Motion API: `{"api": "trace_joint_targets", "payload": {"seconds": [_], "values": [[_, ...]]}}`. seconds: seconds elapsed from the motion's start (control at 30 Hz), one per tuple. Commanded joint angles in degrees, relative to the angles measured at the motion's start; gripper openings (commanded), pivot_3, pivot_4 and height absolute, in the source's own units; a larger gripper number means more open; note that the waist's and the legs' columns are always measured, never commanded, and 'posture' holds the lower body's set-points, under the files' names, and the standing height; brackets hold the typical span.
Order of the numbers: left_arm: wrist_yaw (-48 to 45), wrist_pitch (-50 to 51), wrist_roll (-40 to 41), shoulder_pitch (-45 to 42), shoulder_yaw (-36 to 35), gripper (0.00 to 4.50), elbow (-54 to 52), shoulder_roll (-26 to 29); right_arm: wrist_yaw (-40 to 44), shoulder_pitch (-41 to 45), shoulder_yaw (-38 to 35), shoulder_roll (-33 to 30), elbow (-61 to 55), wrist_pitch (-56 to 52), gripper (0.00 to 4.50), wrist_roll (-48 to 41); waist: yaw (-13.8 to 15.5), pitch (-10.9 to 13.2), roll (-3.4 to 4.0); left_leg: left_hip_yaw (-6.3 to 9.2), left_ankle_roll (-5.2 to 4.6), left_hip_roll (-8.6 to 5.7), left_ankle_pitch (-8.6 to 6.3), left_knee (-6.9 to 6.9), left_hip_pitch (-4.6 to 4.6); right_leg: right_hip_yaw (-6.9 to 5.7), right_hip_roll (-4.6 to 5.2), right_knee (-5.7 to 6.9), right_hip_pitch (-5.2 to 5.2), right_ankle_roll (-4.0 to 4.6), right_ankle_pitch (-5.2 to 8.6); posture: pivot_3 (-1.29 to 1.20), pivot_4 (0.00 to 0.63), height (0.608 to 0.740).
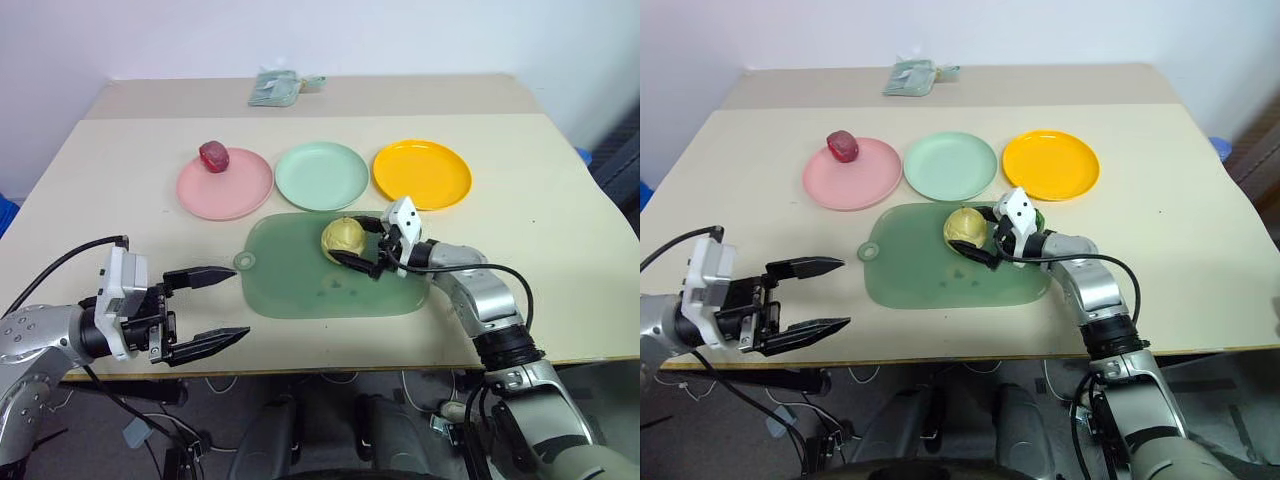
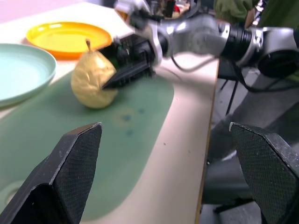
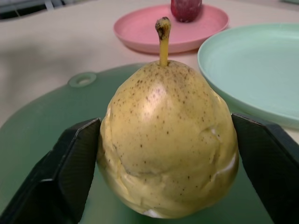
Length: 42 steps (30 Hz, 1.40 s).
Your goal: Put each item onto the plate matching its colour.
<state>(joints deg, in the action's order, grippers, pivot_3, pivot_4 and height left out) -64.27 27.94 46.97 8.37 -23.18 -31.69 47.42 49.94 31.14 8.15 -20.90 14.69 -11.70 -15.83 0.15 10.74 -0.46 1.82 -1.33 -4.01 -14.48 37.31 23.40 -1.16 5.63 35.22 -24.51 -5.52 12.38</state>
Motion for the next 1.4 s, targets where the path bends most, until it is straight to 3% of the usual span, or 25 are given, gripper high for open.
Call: {"api": "trace_joint_targets", "payload": {"seconds": [0.03,0.23,0.5,0.63,0.7,0.73,1.0,1.17,1.27,1.4], "values": [[1.1,-0.3,1.1,-0.1,-1.2,4.50,-1.9,0.3,0.2,1.2,-0.9,0.1,1.8,1.8,3.34,1.0,-0.2,0.0,0.00,0.00,0.01,0.00,0.00,-0.01,-0.02,0.00,0.00,0.01,0.01,0.00,0.00,0.00,0.150,0.740],[3.0,-0.9,0.5,-0.8,-0.2,4.50,-2.1,-0.7,-2.7,7.7,-6.2,0.9,7.1,4.5,3.33,-1.1,-0.4,0.0,0.00,0.00,0.03,0.00,0.02,-0.02,-0.02,0.00,-0.01,0.02,0.00,0.01,0.00,0.00,0.150,0.740],[4.7,-1.9,-0.6,-1.7,1.6,4.50,-2.5,-1.7,-13.9,30.5,-14.2,-3.1,42.3,17.3,3.33,3.5,-1.1,0.0,0.07,-0.01,0.14,0.00,0.08,-0.26,-0.02,0.01,-0.06,0.03,-0.11,0.04,-0.05,0.00,0.150,0.740],[5.3,-2.7,-1.1,-1.5,2.2,4.50,-2.6,-2.1,-17.2,36.4,-14.9,-5.0,54.4,19.8,3.33,6.5,-1.2,0.0,0.07,-0.04,0.16,0.00,0.10,-0.33,0.00,0.02,-0.04,-0.03,-0.12,0.06,-0.05,0.00,0.150,0.740],[5.6,-3.0,-1.5,-1.6,2.4,4.50,-2.7,-2.3,-18.2,37.4,-15.2,-4.9,57.6,19.8,4.35,7.7,-1.3,0.0,0.07,-0.07,0.15,0.00,0.09,-0.31,0.00,0.04,-0.03,-0.03,-0.11,0.06,-0.04,0.00,0.150,0.740],[5.7,-3.1,-1.7,-1.5,2.4,4.50,-2.8,-2.4,-18.7,37.6,-15.4,-4.8,58.7,19.6,4.46,8.1,-1.3,0.1,0.08,-0.07,0.14,0.00,0.09,-0.30,0.00,0.05,-0.03,-0.02,-0.10,0.06,-0.05,0.00,0.150,0.740],[6.6,-3.4,-1.6,0.3,1.4,4.50,-3.7,-2.6,-18.7,36.8,-16.5,-3.7,59.2,20.3,4.46,9.1,-1.5,0.1,0.10,-0.08,0.14,0.02,0.10,-0.27,-0.02,0.10,-0.06,0.04,-0.12,0.08,-0.06,0.00,0.150,0.740],[7.3,-3.7,-1.7,1.1,1.9,4.50,-4.2,-3.1,-8.7,34.4,-19.0,-5.0,54.5,17.2,4.46,5.7,-1.2,0.1,0.11,-0.08,0.13,0.02,0.10,-0.25,-0.02,0.10,-0.06,0.04,-0.11,0.07,-0.07,0.00,0.150,0.740],[7.2,-3.9,-1.9,0.0,3.2,4.50,-3.5,-3.5,-1.0,29.5,-18.4,-5.9,47.6,13.1,4.46,4.2,-0.9,0.1,0.10,-0.06,0.12,0.02,0.09,-0.23,-0.02,0.09,-0.07,0.03,-0.07,0.07,-0.07,0.00,0.150,0.740],[6.3,-4.3,-2.4,-2.3,5.0,4.50,-1.6,-3.4,3.1,20.7,-17.0,-6.4,34.6,6.1,4.46,2.6,-0.9,0.0,0.07,-0.06,0.09,0.02,0.08,-0.18,-0.06,0.09,-0.06,0.04,-0.02,0.06,-0.07,0.00,0.150,0.740]]}}
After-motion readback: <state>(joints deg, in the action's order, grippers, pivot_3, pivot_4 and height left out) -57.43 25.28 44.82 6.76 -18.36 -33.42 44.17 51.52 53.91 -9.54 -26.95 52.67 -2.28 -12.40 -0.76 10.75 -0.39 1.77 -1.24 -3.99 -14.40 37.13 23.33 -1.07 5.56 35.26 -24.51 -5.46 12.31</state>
